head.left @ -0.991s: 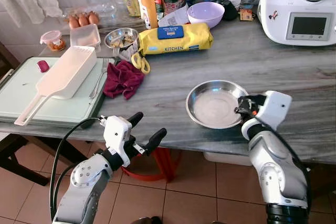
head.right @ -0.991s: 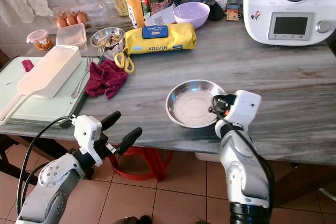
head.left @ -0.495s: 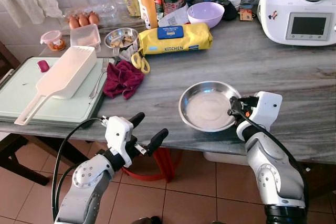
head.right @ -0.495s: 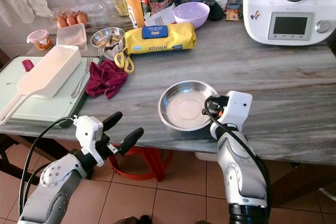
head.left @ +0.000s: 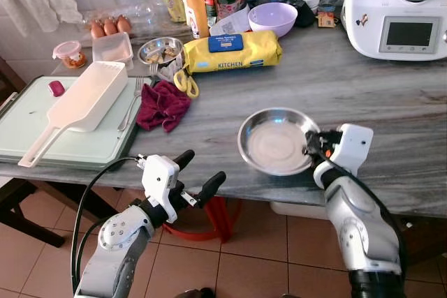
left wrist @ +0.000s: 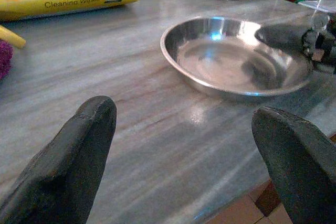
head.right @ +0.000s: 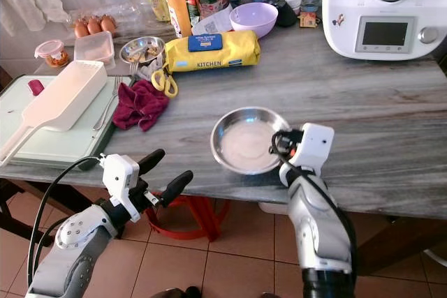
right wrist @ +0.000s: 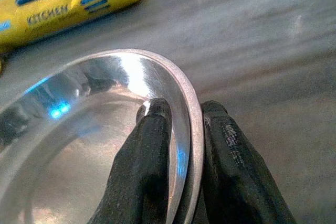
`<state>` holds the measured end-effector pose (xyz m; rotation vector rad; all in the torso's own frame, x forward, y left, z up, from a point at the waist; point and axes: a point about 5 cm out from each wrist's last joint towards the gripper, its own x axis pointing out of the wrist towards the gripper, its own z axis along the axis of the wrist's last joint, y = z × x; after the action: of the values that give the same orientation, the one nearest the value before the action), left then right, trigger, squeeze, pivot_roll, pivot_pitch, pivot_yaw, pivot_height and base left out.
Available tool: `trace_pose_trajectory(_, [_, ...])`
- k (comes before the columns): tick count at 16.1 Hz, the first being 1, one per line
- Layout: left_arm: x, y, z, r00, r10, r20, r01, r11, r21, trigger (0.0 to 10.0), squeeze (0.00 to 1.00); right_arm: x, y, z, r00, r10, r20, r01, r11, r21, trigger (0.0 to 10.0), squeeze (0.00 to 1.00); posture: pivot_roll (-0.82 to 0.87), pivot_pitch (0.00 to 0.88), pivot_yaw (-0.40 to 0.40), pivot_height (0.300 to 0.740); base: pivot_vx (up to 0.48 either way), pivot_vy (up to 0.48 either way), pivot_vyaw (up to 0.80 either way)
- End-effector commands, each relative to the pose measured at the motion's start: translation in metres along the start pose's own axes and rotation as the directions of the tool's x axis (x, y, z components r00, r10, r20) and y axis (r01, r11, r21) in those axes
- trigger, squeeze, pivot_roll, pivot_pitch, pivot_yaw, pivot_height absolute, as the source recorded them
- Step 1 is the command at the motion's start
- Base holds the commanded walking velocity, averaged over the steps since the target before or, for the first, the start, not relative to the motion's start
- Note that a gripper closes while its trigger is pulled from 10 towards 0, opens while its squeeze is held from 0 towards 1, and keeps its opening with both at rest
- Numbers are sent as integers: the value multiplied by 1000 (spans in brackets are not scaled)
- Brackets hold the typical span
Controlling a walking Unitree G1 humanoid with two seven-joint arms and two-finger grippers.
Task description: Setting the table
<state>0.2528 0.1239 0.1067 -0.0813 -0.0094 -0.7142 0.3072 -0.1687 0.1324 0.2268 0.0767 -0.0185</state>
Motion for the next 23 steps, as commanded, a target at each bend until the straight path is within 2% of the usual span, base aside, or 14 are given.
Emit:
trace_pose_trajectory(1, [-2,1,-1,1000,6,-11,-6,1000,2,10000,0,4,2,0,1000,1,6,-1,1000,7,10000,0,-73,131,112,740,0,0,0])
trace_pose_trajectory(3, [-1,1,0,1000,6,-9,-6,1000,3,10000,0,7,4,0,1000,6,11,-6,1000,1,10000,0,-69,129,110,740,0,0,0])
trace_pose_trajectory(4, [-1,1,0,1000,8,-8,-8,1000,4,10000,0,7,5,-1,1000,22,14,-22,1000,18,10000,204,-66,128,108,740,0,0,0])
trace_pose_trajectory(5, [-1,1,0,1000,8,-8,-8,1000,4,10000,0,7,6,-1,999,36,16,-37,999,30,10000,965,-66,127,108,740,0,0,0])
trace_pose_trajectory(6, [-1,1,0,1000,10,-8,-10,1000,4,10000,0,7,5,-1,999,30,17,-31,999,29,10000,1000,-66,126,108,740,0,0,0])
trace_pose_trajectory(10, [-1,-2,0,1000,6,-7,-6,1000,1,10000,0,8,13,-3,997,79,10,-79,996,41,10000,1000,-72,128,104,740,0,0,0])
trace_pose_trajectory(17, [2,-3,2,1000,7,0,-7,1000,1,10000,0,4,5,7,996,63,58,-63,998,0,10000,1000,-75,128,105,740,0,0,0])
trace_pose_trajectory(20, [1,0,1,1000,11,1,-11,1000,1,10000,0,-9,-4,27,986,22,168,0,992,-126,10000,1000,-75,130,103,740,0,0,0])
trace_pose_trajectory(23, [1,0,1,1000,11,5,-11,1000,0,10000,0,-23,-3,44,965,31,259,35,968,-247,10000,1000,-79,131,107,740,0,0,0])
